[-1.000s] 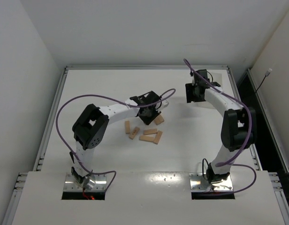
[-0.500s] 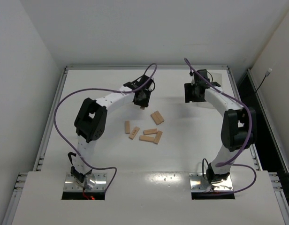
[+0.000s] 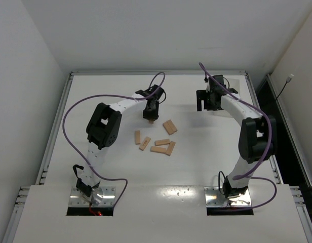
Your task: Build the wood block tower
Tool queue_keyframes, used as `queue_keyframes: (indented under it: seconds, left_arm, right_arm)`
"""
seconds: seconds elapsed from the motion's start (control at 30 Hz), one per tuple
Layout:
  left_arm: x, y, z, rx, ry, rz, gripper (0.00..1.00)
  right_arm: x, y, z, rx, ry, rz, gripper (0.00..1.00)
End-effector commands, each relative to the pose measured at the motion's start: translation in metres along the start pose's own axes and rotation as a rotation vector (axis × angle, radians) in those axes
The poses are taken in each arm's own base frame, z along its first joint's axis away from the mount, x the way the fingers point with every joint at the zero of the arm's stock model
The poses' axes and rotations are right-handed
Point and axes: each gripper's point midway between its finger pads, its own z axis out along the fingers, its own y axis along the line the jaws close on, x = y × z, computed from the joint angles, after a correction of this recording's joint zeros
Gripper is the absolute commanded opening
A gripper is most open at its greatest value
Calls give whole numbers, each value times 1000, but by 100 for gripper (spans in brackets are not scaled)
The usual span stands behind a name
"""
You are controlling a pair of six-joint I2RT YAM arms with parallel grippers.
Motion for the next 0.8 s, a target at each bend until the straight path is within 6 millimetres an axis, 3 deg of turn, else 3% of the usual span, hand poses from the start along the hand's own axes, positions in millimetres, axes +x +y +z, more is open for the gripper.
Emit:
queue_keyframes:
  seconds: [0.0, 0.13, 0.33, 0.57, 0.77]
  left_arm:
    - [-13, -7, 2, 2, -29, -45, 0]
    - [-23, -9, 6, 6, -43, -80, 0]
    - [-18, -9, 18, -6, -20, -85, 1]
    - [-16, -6, 22, -19, -16, -65, 35]
    - [-24, 0, 16, -23, -37, -47, 57]
  right_arm:
    - [-23, -1, -4, 11, -54, 22, 78]
    - [-18, -1, -2, 13, -34, 21, 78]
    - [-19, -1, 0, 14, -34, 21, 79]
    - [-17, 3, 3, 10, -25, 13, 87]
    - [-17, 3, 3, 10, -25, 13, 88]
